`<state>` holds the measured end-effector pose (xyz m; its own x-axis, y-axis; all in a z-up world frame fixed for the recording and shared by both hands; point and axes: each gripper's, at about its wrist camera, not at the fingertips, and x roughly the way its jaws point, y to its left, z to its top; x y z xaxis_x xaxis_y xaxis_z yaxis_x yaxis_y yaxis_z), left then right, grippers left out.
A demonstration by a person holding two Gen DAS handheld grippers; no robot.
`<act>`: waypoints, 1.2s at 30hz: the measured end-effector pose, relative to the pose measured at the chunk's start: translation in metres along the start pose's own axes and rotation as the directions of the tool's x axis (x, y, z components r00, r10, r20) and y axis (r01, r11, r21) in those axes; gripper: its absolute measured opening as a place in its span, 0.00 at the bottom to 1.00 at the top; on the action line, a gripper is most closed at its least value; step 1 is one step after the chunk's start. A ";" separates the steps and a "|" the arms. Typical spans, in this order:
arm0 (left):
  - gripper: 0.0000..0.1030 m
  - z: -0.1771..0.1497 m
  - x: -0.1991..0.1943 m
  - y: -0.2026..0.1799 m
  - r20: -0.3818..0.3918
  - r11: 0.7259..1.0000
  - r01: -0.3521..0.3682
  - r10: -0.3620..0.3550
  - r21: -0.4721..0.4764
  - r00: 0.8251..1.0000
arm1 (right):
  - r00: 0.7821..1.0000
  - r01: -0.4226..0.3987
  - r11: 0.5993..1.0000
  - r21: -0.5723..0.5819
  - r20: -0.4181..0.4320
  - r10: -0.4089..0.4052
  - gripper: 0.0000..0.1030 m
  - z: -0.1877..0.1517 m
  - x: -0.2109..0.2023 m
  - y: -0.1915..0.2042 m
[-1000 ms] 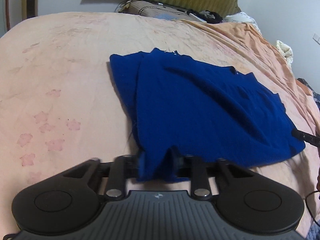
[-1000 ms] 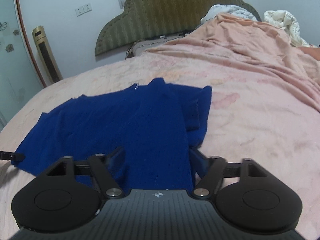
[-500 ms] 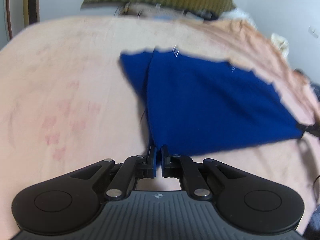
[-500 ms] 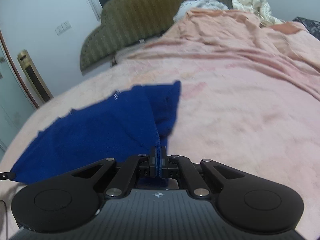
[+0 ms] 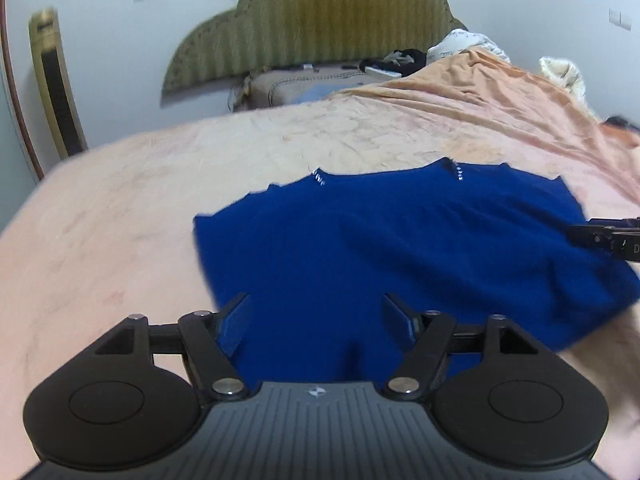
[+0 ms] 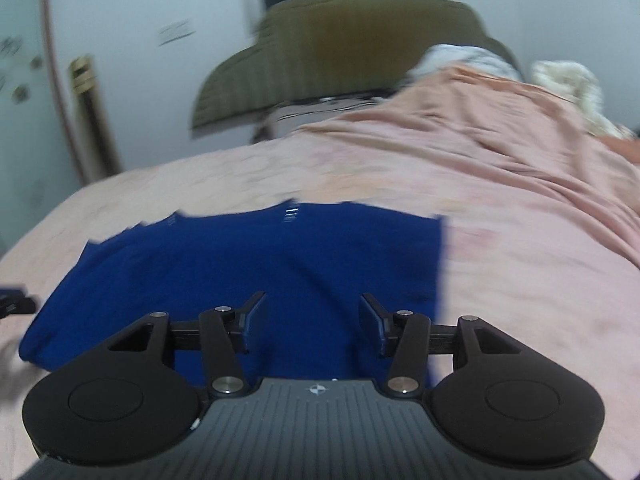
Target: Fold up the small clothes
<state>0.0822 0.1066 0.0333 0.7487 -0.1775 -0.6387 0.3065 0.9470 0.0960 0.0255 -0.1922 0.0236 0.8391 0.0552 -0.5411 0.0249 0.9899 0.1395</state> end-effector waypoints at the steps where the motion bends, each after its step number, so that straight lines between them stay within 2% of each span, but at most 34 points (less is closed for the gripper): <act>1: 0.69 -0.002 0.009 -0.009 -0.013 0.999 -0.040 0.041 0.031 0.999 | 1.000 -0.001 1.000 -0.017 -0.016 0.001 0.58 0.001 0.012 0.005; 3: 0.68 -0.011 0.021 -0.018 -0.066 0.994 -0.086 0.090 0.063 0.994 | 0.998 0.039 0.998 -0.042 -0.054 -0.042 0.67 0.000 0.037 0.008; 5: 0.68 -0.020 0.016 -0.016 -0.075 0.996 -0.076 0.080 0.054 0.994 | 0.985 0.136 0.989 -0.051 -0.099 -0.141 0.67 -0.003 0.053 -0.002; 6: 0.68 -0.021 0.012 -0.016 -0.068 0.997 -0.069 0.072 0.043 0.995 | 0.982 0.160 0.987 -0.033 -0.100 -0.162 0.67 -0.005 0.051 -0.006; 8: 0.68 -0.027 0.008 -0.013 -0.070 0.998 -0.068 0.069 0.012 0.995 | 0.987 0.146 0.989 0.023 -0.065 -0.145 0.67 -0.004 0.034 -0.013; 12: 0.68 -0.040 0.008 -0.010 -0.071 0.992 -0.085 0.078 -0.089 0.994 | 0.992 0.128 0.992 0.005 0.006 -0.128 0.78 -0.008 0.006 0.004; 15: 0.72 -0.048 0.005 -0.012 -0.049 0.987 -0.102 0.097 -0.123 0.994 | 0.996 0.088 0.996 -0.019 -0.012 -0.089 0.78 -0.023 0.000 0.019; 19: 0.76 -0.056 0.003 -0.021 -0.021 0.983 -0.146 0.145 -0.109 0.989 | 0.991 0.124 0.990 -0.071 -0.045 -0.127 0.81 -0.042 0.004 0.036; 21: 0.80 -0.058 0.003 -0.023 -0.009 0.981 -0.165 0.164 -0.104 0.986 | 0.991 0.115 0.992 -0.060 -0.066 -0.119 0.93 -0.048 0.007 0.038; 23: 0.81 -0.061 0.002 -0.023 0.001 0.979 -0.171 0.172 -0.113 0.985 | 0.990 0.120 0.990 -0.074 -0.065 -0.125 1.00 -0.053 0.007 0.040; 27: 0.81 -0.062 0.002 -0.024 0.012 0.978 -0.178 0.181 -0.111 0.983 | 0.987 0.136 0.984 -0.113 -0.074 -0.145 1.00 -0.057 0.010 0.047; 36: 0.81 -0.062 0.002 -0.025 0.017 0.977 -0.183 0.186 -0.109 0.982 | 0.989 0.124 0.988 -0.093 -0.075 -0.131 1.00 -0.059 0.008 0.044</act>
<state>0.0391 0.0990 -0.0179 0.8027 -0.0030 -0.5963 0.0986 0.9869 0.1278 0.0015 -0.1409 -0.0241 0.7853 -0.0651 -0.6157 0.0781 0.9969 -0.0058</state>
